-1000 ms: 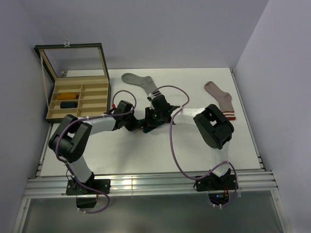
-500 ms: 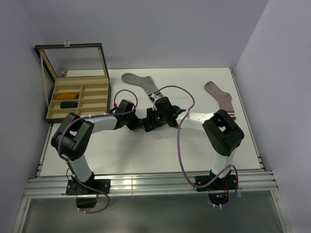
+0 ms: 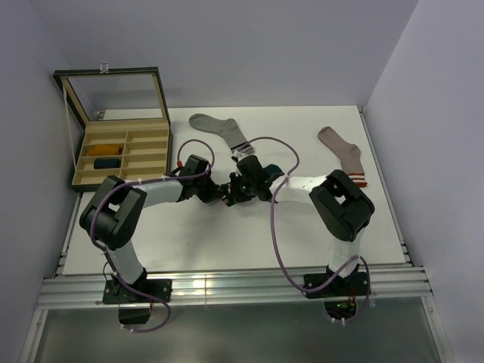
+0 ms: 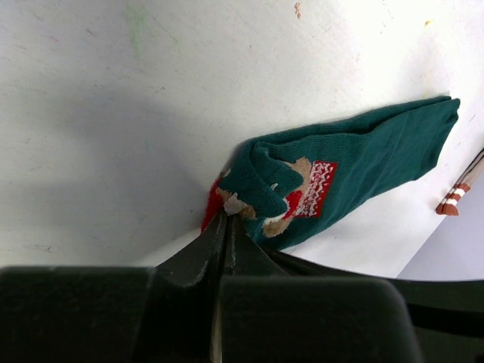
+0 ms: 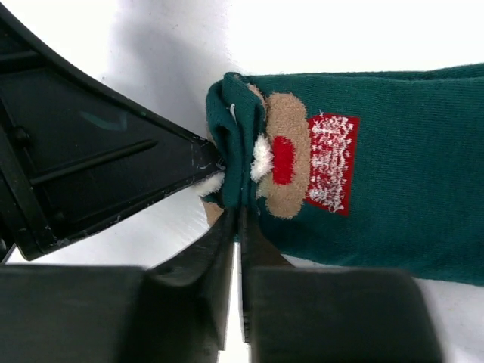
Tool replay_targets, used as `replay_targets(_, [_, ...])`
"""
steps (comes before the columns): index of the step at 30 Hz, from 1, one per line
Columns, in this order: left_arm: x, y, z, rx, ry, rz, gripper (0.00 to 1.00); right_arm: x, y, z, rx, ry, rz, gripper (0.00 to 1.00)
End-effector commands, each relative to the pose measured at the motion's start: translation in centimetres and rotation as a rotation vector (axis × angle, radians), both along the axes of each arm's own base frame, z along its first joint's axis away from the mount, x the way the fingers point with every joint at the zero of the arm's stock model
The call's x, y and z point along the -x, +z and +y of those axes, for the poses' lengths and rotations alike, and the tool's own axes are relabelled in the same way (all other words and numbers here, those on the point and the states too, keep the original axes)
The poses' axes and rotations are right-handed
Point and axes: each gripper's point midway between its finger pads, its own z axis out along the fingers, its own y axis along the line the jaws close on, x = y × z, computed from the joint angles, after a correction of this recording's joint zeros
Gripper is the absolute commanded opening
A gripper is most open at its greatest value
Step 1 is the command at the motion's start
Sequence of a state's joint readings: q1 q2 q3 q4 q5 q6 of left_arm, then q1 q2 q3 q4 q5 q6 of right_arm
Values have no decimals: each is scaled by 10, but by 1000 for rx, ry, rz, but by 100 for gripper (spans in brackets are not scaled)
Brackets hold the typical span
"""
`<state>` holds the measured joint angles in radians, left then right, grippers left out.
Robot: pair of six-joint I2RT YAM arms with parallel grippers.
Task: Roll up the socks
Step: Roll the sock at the center of the board.
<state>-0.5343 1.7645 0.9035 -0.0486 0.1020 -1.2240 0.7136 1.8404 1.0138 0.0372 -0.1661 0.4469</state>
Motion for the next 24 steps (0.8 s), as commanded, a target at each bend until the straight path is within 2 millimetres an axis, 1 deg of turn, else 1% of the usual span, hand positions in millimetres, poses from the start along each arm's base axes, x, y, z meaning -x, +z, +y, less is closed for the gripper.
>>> replay_targets(1, [8, -12, 5, -45, -5, 40, 4, -1, -17, -13, 78, -38, 30, 7])
replay_targets(2, [7, -7, 3, -32, -10, 25, 6, 0, -21, -16, 80, -46, 46, 4])
replay_targets(4, [6, -2, 3, -25, -13, 9, 8, 3, -29, -21, 79, -60, 86, 0])
replay_targets(5, [4, 5, 3, -20, -12, -13, 10, 8, -36, -22, 72, -53, 120, 0])
replay_targets(7, [4, 11, 4, -22, -21, -36, 16, 8, -42, -29, 51, -70, 163, 0])
replay_targets(8, [4, 17, 5, -18, -20, -52, 17, 12, -46, -28, 34, -57, 198, 0])
replay_targets(9, [5, 19, 6, -17, -26, -56, 22, 11, -47, -32, 24, -66, 216, 0])
replay_targets(10, [5, 26, 7, -5, -28, -74, 24, 10, -48, -33, 12, -68, 230, 0])
replay_targets(11, [5, 30, 8, 4, -29, -85, 27, 16, -50, -30, -13, -43, 261, 0])
replay_targets(12, [8, 28, 12, 4, -26, -92, 31, 14, -50, -32, -27, -46, 275, 0])
replay_targets(13, [8, 37, 13, 16, -24, -121, 34, 15, -48, -31, -44, -40, 286, 0])
replay_targets(15, [15, 32, 23, 0, -14, -129, 39, 19, -48, -29, -75, -20, 323, 0])
replay_targets(16, [9, 44, 21, 33, -12, -191, 40, 18, -47, -29, -87, -23, 337, 0])
replay_targets(17, [15, 36, 26, 28, -11, -184, 41, 19, -47, -29, -98, -21, 351, 0])
replay_targets(18, [14, 36, 28, 32, -3, -196, 41, 23, -48, -27, -124, -3, 384, 0])
replay_targets(19, [12, 37, 28, 41, -5, -221, 40, 22, -47, -26, -143, -7, 402, 0])
replay_targets(20, [15, 32, 29, 39, -10, -218, 40, 21, -48, -29, -156, -14, 420, 0])
replay_targets(24, [12, 21, 21, 49, -60, -221, 32, 20, -53, -34, -168, -15, 460, 0])
